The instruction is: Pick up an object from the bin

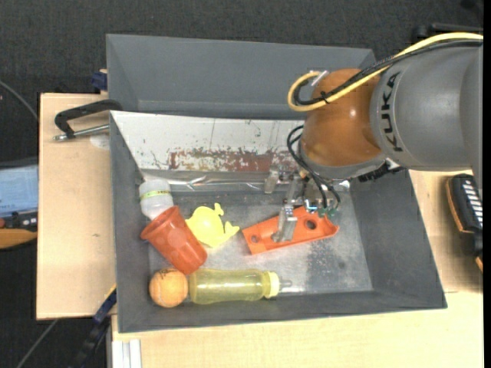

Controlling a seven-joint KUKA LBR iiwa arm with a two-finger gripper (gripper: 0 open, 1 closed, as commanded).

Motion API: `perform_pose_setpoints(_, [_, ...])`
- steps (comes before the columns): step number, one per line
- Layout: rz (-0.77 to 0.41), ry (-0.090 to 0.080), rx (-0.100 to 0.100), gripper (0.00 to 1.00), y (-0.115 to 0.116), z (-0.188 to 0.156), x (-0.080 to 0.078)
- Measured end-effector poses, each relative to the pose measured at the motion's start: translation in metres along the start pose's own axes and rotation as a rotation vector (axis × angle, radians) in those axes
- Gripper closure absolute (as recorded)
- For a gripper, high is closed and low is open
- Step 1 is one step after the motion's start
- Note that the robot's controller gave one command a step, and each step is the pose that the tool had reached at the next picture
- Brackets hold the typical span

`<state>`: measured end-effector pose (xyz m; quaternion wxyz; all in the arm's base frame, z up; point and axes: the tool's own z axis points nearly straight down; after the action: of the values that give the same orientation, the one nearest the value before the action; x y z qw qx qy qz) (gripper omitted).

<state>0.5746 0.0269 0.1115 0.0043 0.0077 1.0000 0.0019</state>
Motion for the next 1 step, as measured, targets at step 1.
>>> perform_pose_setpoints(1, [-0.009,0.006,0.0,0.0,-0.0247,0.0402,0.0164])
